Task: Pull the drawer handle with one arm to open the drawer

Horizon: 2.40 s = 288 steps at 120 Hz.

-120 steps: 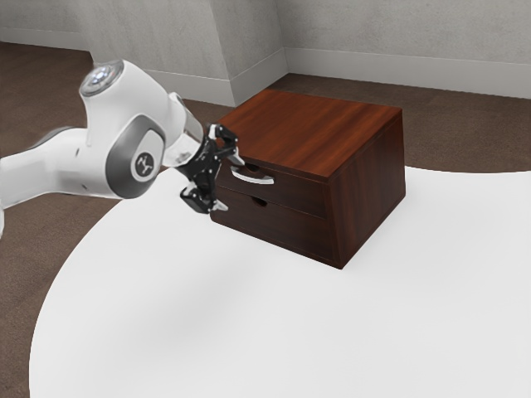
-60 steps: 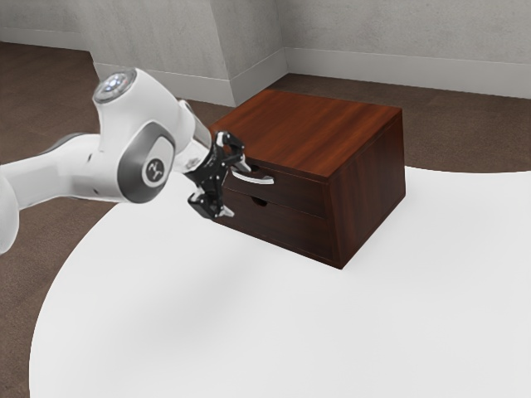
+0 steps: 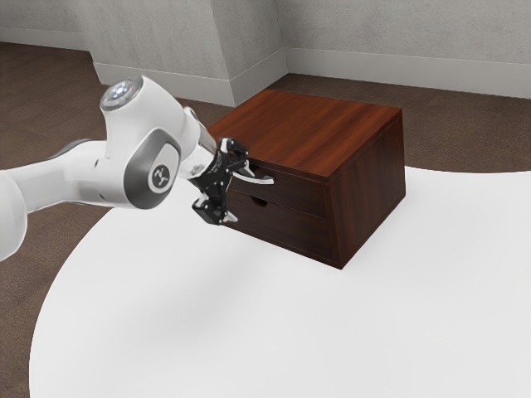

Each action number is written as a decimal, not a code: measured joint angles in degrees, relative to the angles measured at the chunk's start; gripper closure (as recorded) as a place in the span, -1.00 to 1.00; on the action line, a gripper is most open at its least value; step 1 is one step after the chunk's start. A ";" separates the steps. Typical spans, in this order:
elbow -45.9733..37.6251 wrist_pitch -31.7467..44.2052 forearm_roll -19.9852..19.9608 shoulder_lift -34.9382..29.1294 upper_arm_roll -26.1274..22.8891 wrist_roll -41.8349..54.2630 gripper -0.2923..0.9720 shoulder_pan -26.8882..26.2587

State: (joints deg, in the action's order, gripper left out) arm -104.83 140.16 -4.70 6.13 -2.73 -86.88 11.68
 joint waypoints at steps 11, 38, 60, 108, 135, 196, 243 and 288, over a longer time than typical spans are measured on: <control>-0.18 0.30 -0.12 -0.03 0.01 -0.02 -0.53 -0.01; -0.30 0.80 -0.31 0.00 0.01 -0.06 -0.51 -0.01; -0.54 0.88 -0.85 -0.20 0.03 -0.09 -0.34 0.02; -0.68 0.32 -1.15 -1.97 0.06 -0.17 0.44 0.33; -1.40 -1.41 -1.14 -3.36 0.04 -0.36 0.63 0.57; -13.04 -4.29 -0.85 -13.98 1.59 -0.61 0.70 0.15; -16.85 -4.55 -0.76 -17.99 2.81 -0.60 0.70 -0.35; -21.61 -4.38 -0.66 -22.89 3.50 -0.64 0.71 -0.47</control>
State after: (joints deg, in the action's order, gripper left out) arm -126.44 135.78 -5.36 -16.76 0.78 -87.52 11.21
